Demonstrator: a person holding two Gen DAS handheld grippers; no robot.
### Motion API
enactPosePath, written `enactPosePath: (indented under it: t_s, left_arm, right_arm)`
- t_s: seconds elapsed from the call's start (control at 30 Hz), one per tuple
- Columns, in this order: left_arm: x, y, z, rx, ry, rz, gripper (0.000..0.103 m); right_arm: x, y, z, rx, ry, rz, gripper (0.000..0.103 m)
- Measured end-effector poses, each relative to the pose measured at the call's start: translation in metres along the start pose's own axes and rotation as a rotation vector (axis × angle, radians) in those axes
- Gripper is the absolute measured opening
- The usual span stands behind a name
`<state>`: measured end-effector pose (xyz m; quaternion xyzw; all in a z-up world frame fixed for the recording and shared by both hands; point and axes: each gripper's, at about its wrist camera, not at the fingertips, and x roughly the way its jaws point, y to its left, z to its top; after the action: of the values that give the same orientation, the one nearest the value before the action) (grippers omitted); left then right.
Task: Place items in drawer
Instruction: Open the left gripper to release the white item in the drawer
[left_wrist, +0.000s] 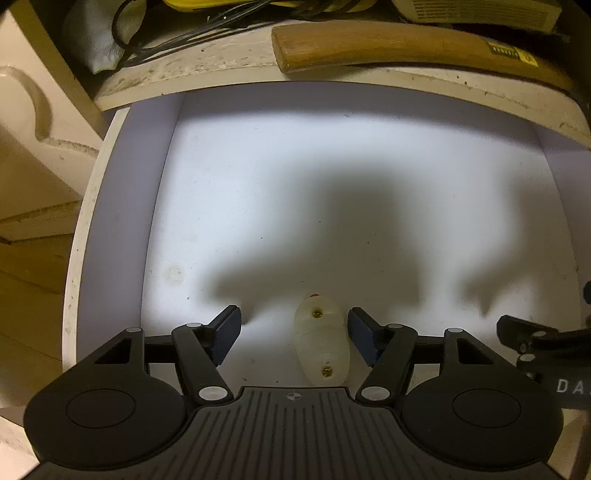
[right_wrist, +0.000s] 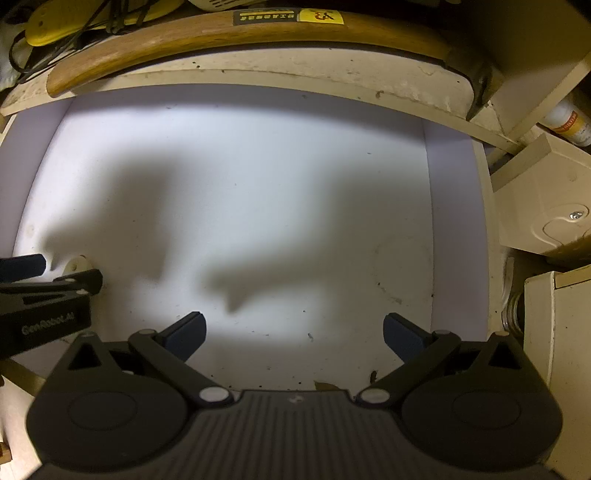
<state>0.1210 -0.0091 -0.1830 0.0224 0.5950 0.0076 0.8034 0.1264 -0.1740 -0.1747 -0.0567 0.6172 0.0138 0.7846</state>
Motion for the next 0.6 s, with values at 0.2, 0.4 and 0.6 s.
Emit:
enactPosePath:
  t_s: [0.2, 0.4, 0.6]
  left_arm:
    - [-0.0021, -0.0036, 0.0008, 0.017, -0.005, 0.014, 0.072]
    - [0.0011, -0.0037, 0.0036, 0.024, 0.0, 0.028, 0.073]
    - [0.004, -0.0027, 0.005, 0.019, 0.007, 0.027, 0.073]
  right_arm:
    - [0.0008, 0.0, -0.0001, 0.0, 0.0, -0.001, 0.102]
    - [0.0001, -0.0004, -0.0002, 0.0, -0.001, -0.003, 0.102]
    - [0.0001, -0.0002, -0.0004, -0.001, -0.002, -0.003, 0.102]
